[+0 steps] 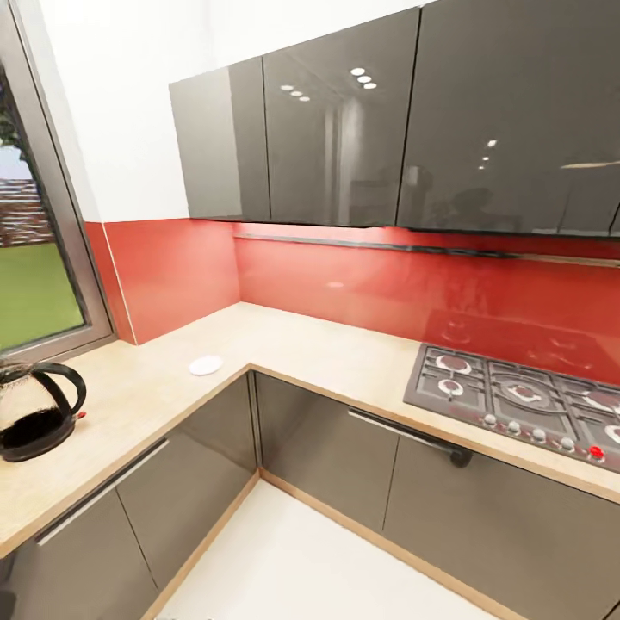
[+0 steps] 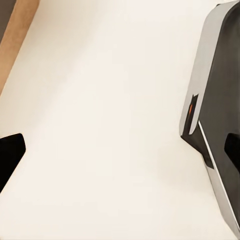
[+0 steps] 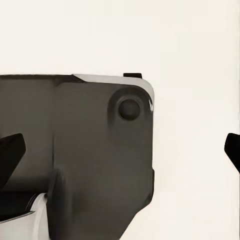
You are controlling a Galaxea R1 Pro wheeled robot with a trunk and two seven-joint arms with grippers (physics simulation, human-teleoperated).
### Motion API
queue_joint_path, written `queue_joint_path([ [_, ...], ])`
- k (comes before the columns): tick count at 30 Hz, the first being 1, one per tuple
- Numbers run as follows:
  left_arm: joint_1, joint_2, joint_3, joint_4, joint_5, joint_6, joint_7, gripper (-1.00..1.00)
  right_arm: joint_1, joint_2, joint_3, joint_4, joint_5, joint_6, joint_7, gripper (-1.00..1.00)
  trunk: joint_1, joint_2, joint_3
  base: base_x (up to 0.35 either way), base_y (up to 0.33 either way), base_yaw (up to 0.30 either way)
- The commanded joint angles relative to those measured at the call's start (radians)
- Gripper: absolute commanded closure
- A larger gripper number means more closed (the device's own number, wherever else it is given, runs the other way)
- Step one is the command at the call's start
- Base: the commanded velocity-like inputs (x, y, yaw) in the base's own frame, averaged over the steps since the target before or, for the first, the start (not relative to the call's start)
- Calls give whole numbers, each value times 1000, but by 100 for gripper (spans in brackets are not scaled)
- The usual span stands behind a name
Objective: Set up a coffee station on the kitchen countertop: keep the coffee maker on the countertop, move the bottle of coffee from the kitchen shelf to the counter next to the coffee maker, place a paper coffee filter on top of the coffee maker, put the saucer next to the coffee maker with the coffee cup on the saucer, and place the electric kettle next to the coffee maker.
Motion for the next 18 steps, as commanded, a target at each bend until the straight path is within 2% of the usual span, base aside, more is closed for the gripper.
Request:
queue_joint_path([
  [1,0,-1,6,-1,-10,-3,2,-100,0,0,-6,1,7,-3,0,-100,0,0,0,56,-263,280],
  [18,0,-4,6,-10,-8,-3,3,-100,0,0,-6,1,7,-2,0,-100,0,0,0,5,-275,280],
])
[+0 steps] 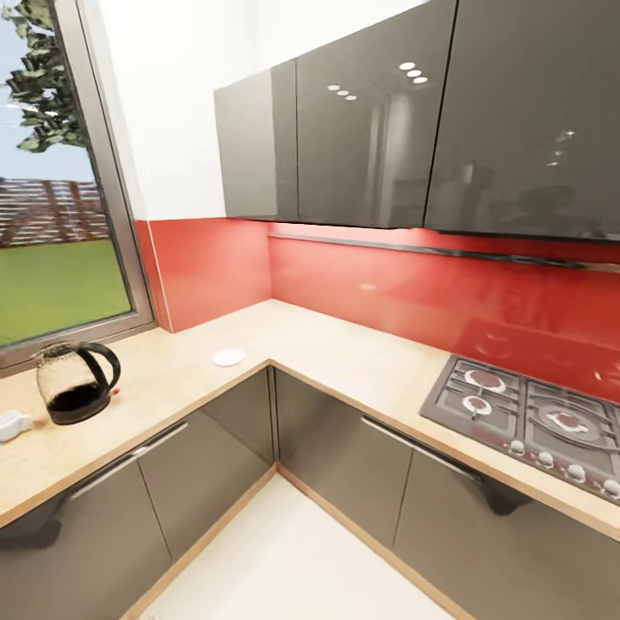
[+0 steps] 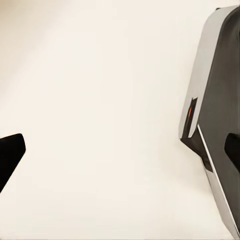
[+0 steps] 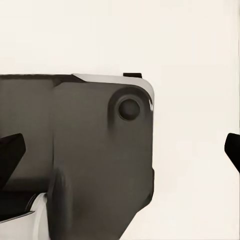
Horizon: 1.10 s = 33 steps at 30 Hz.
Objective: Set up a coffee station on the kitchen countertop: keep the coffee maker on the countertop, move the bottle of coffee from the kitchen shelf to the counter next to the coffee maker, place a paper coffee filter on top of the coffee maker, put the saucer next to the coffee maker with the coffee cup on the saucer, and place the electric kettle next to the coffee maker.
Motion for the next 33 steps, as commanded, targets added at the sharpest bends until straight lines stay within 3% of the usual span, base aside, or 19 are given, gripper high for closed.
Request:
queue_joint_path([
  [1,0,-1,6,-1,-11,-3,2,-100,0,0,-6,1,7,-3,0,-100,0,0,0,0,-276,280],
  [33,-13,-5,7,-2,-11,-3,2,-100,0,2,-5,3,7,-3,0,-100,0,0,0,0,-252,281],
])
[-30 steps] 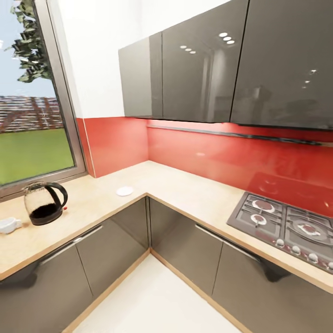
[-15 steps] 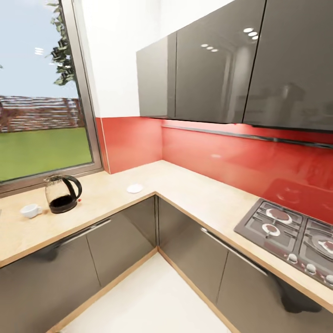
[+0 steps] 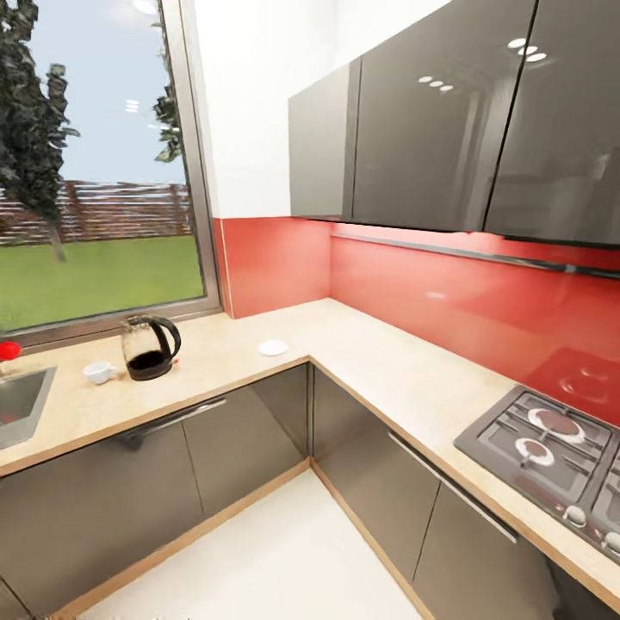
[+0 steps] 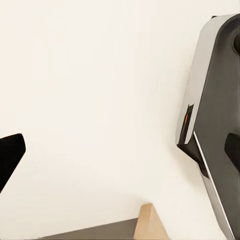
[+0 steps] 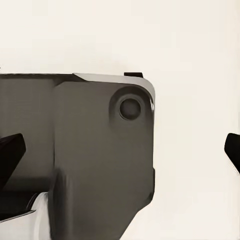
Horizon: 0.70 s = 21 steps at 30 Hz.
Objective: Set up a coffee station on the kitchen countertop: keep the coffee maker on the countertop, move the bottle of coffee from the kitchen shelf to the counter next to the coffee maker, place a paper coffee filter on top of the coffee maker, put the saucer next to the coffee maker with the coffee cup on the saucer, and place the electric kettle next to the coffee maker.
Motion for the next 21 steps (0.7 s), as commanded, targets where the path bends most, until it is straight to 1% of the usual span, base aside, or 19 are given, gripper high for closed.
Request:
queue_joint_path([
  [1,0,0,6,0,-11,-3,2,-100,0,0,-6,1,7,-3,0,-100,0,0,0,0,-25,282],
  [21,0,0,6,0,-11,-3,2,-100,0,0,-6,2,7,-3,-1,-100,0,0,0,0,-2,282],
])
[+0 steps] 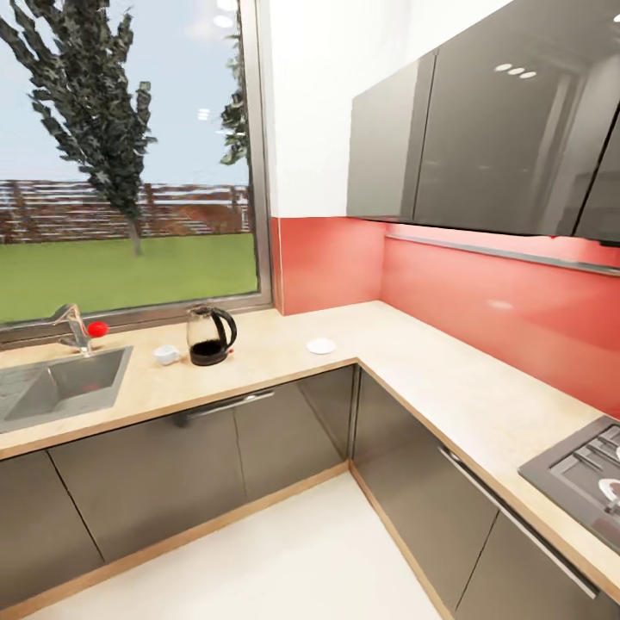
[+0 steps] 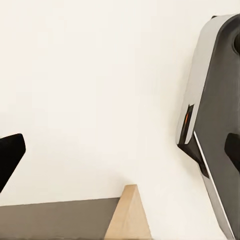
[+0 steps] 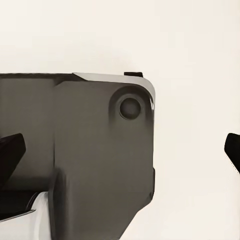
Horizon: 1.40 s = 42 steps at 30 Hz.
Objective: Set up a coffee station on the kitchen countertop: keep the coffee maker on the countertop, move the bottle of coffee from the kitchen shelf to the counter next to the coffee maker, place a paper coffee filter on top of the coffee maker, put the saucer next to the coffee maker with the coffee cup on the saucer, and place the electric kettle next to the coffee maker.
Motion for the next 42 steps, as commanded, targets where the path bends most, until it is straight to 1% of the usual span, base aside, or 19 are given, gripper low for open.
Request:
queue_joint_path([
  [1,0,-1,6,0,-11,-3,2,-100,0,0,-6,1,7,-3,0,-100,0,0,0,0,0,282],
  [15,0,0,5,-1,-11,-3,2,-100,0,2,-4,0,7,-3,0,-100,0,0,1,0,0,282],
  [19,-15,-1,3,-1,-14,1,1,-100,0,3,-2,-3,7,-3,3,-100,0,0,4,0,0,215],
  [27,-16,6,-4,9,-21,0,-1,-100,0,3,-2,-6,8,-3,7,-100,0,0,5,0,0,30],
  [30,-16,10,-5,11,-21,2,-1,-100,0,2,-4,-22,6,-3,7,-100,0,0,5,0,0,0],
  [38,-20,11,-5,-2,-18,-3,-3,-100,0,1,-5,-33,6,-3,7,-100,0,0,5,0,0,0],
  [40,-36,7,-4,-17,-17,-5,-3,-100,0,0,-5,-35,6,-3,6,-100,0,0,5,0,0,0],
  [41,-61,2,-4,-36,-16,-6,-3,-100,0,-1,-5,-45,7,-3,6,-100,0,0,5,0,0,0],
  [42,-99,-7,-4,-55,-17,-8,-6,-100,0,-1,-5,-78,8,-3,6,-100,0,0,5,0,0,0],
])
